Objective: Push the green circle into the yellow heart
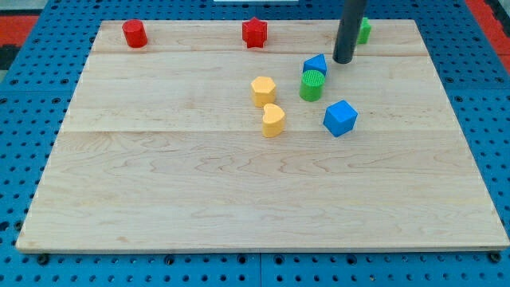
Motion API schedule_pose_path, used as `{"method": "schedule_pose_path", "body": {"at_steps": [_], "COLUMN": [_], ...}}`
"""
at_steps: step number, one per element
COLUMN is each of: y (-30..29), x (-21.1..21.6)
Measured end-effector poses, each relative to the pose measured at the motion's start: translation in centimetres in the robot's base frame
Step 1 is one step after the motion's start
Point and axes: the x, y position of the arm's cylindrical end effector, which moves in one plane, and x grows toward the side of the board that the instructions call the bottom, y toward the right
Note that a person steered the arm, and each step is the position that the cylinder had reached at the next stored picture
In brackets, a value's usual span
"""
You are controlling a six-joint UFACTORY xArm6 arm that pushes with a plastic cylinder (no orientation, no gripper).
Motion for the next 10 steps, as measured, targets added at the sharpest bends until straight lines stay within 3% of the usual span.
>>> {"method": "schedule_pose_path", "body": {"at_steps": [1,3,5,7,8,10], "y": [-4.2,-2.6,-10.3,-8.5,-4.8,-13.5], "x": [0.1,4.7,10.6,15.5,17.6,21.0]}}
